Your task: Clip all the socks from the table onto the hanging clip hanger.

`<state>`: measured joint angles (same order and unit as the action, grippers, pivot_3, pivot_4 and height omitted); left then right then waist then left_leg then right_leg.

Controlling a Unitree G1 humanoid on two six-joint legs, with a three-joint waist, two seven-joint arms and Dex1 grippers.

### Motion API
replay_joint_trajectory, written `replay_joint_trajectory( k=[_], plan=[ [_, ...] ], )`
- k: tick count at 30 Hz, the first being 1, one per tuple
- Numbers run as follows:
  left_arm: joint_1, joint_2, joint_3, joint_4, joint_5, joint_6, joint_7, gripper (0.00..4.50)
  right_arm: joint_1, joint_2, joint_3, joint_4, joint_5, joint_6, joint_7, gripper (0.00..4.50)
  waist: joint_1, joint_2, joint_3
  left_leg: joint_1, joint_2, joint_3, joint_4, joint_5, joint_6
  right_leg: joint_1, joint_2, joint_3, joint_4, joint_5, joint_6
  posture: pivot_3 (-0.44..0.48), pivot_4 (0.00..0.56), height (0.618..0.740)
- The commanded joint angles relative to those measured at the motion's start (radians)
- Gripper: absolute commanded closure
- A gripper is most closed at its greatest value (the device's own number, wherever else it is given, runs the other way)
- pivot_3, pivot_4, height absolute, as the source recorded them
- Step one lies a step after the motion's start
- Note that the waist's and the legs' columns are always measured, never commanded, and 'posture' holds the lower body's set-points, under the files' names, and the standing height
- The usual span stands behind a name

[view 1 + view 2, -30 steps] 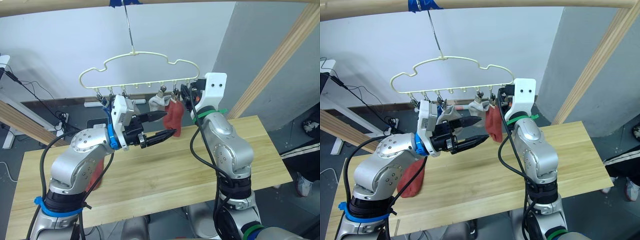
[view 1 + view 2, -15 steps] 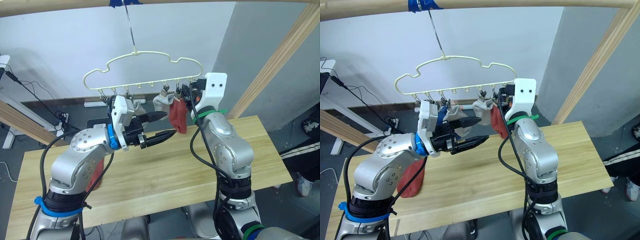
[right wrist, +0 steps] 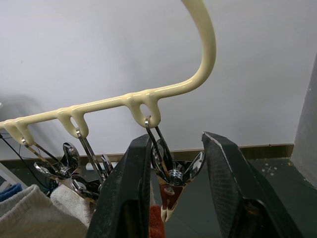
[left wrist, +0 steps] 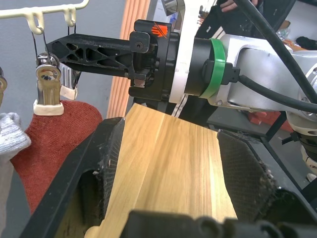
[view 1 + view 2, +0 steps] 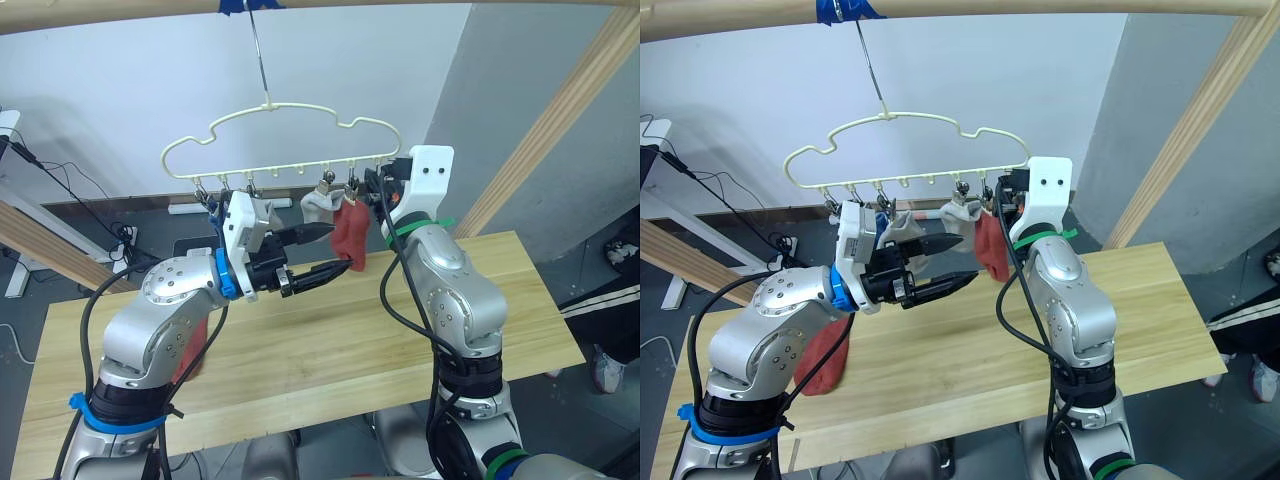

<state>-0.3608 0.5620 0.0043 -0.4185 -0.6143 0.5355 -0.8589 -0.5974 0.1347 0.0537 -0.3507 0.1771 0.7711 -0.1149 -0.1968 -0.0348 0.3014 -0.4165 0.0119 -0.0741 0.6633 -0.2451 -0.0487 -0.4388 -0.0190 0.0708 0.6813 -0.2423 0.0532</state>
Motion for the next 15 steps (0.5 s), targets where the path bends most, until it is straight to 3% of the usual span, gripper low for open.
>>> replay_joint_trajectory(
  k=[1, 15],
  plan=[
    [-0.004, -0.005, -0.005, -0.018, -0.001, -0.013, 0.001, 1.18, 0.002, 0.029, 0.004, -0.031, -0.001, -0.021, -0.013, 2.85, 0.0, 0.0, 0.0, 0.0, 0.0, 0.0, 0.0, 0.0, 0.0, 0.0, 0.0, 0.0, 0.0, 0.0, 0.0, -0.26, 0.229, 0.735],
    [-0.005, -0.01, -0.008, -0.016, 0.005, -0.015, 0.0, 1.18, 0.008, 0.059, -0.008, -0.046, 0.018, -0.005, -0.066, 2.85, 0.0, 0.0, 0.0, 0.0, 0.0, 0.0, 0.0, 0.0, 0.0, 0.0, 0.0, 0.0, 0.0, 0.0, 0.0, -0.263, 0.23, 0.735]
  ],
)
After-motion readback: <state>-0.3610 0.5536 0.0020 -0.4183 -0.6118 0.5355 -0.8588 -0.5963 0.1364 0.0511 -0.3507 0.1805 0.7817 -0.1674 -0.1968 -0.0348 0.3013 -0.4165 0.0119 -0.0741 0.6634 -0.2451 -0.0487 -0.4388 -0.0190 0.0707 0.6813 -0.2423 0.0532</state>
